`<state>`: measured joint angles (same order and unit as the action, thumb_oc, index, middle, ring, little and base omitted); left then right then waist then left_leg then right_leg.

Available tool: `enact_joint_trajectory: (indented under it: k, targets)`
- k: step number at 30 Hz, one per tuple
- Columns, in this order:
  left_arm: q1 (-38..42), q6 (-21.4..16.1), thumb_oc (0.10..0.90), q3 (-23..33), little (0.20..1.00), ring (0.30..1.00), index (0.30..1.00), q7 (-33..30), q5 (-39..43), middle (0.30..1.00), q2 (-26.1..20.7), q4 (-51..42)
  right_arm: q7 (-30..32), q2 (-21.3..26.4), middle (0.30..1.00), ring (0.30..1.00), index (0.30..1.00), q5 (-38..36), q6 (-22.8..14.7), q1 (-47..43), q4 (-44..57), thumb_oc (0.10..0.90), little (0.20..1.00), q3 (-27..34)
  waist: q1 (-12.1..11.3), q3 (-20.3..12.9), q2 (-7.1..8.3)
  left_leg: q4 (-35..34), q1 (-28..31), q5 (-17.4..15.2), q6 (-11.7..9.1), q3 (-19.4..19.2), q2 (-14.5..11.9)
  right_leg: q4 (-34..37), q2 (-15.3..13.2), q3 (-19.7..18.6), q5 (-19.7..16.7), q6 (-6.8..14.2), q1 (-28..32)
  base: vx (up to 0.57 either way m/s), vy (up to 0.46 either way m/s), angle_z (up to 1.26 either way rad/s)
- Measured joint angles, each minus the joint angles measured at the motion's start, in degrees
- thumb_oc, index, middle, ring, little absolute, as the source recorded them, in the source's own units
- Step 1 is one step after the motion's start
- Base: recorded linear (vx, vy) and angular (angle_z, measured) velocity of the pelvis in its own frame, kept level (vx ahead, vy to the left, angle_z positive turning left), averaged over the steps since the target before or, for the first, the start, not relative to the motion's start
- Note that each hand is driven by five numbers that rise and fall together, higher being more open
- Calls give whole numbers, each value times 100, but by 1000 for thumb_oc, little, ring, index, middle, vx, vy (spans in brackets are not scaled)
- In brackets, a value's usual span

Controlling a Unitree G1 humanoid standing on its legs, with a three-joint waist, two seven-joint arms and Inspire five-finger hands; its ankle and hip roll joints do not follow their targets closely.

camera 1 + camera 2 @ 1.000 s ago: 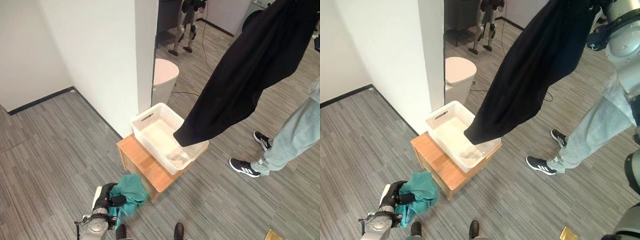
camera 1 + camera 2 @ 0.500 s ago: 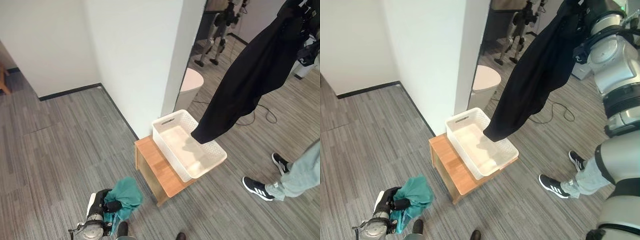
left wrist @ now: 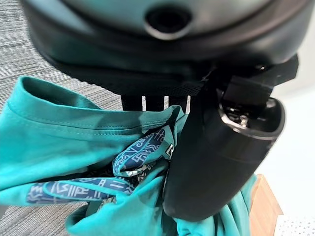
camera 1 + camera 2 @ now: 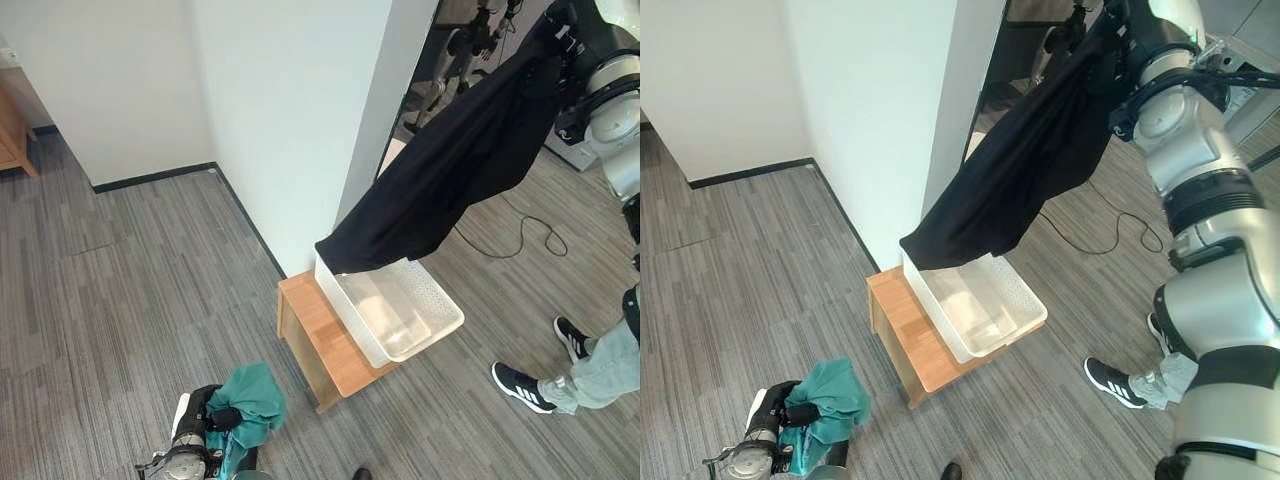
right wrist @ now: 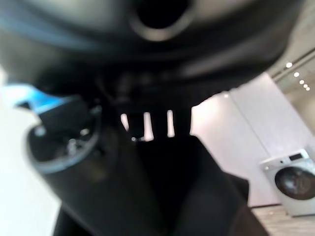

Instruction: Pick up bed clothes into laundry basket.

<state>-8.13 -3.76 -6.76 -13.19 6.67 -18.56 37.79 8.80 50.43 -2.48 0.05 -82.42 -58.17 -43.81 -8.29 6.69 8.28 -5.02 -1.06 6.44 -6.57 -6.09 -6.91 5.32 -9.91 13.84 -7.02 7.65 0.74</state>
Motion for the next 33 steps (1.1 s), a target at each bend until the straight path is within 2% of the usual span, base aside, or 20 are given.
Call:
enact_joint_trajectory:
  k: [6,9,14,16,20,27,33]
  targets:
    - [-28,0,400,-3,300,300,300,1,0,300,-1,-2,-2,-95,300,300,300,130,105,148,19,400,300,140,18,-42,-101,0,-43,-5,8,-55,0,0,-23,-21,-1,1,-76,-9,14,-4]
    - [-30,1,400,-2,300,300,300,1,0,300,1,-1,1,-221,300,300,300,128,182,205,136,400,300,287,120,-77,-178,0,-125,0,14,-61,0,0,-17,-27,-3,2,-158,0,0,0]
    - [12,1,400,-8,300,300,300,3,0,300,71,-8,-7,-316,300,300,300,120,225,748,591,400,300,441,160,-91,-271,0,-127,-2,16,-73,3,-1,-3,-37,-3,1,-171,0,0,0]
    - [17,1,400,-21,300,300,300,2,0,300,85,-21,-5,-551,300,300,300,113,232,1084,762,400,300,820,197,-90,-278,0,-128,-2,16,-80,-5,0,2,-43,-2,1,-174,0,0,0]
    - [24,5,400,-210,300,300,300,2,0,300,95,-20,-119,-904,300,300,300,102,266,1478,967,400,300,819,235,-73,-310,-1,-235,2,18,-91,-5,0,5,-49,-9,-2,-289,-51,5,-1]
    - [43,21,400,-219,300,300,300,3,0,300,152,-17,-117,-936,300,300,300,-25,317,1543,1370,400,300,826,225,32,-375,1,-320,4,21,-64,-2,-2,22,-23,-11,-5,-356,-26,2,1]
    - [252,23,400,-219,300,300,300,1,0,300,156,-14,-110,-937,300,300,300,-37,311,1642,1311,400,300,844,124,225,-307,1,-323,5,20,-58,1,-2,33,-14,-11,-5,-355,-25,4,0]
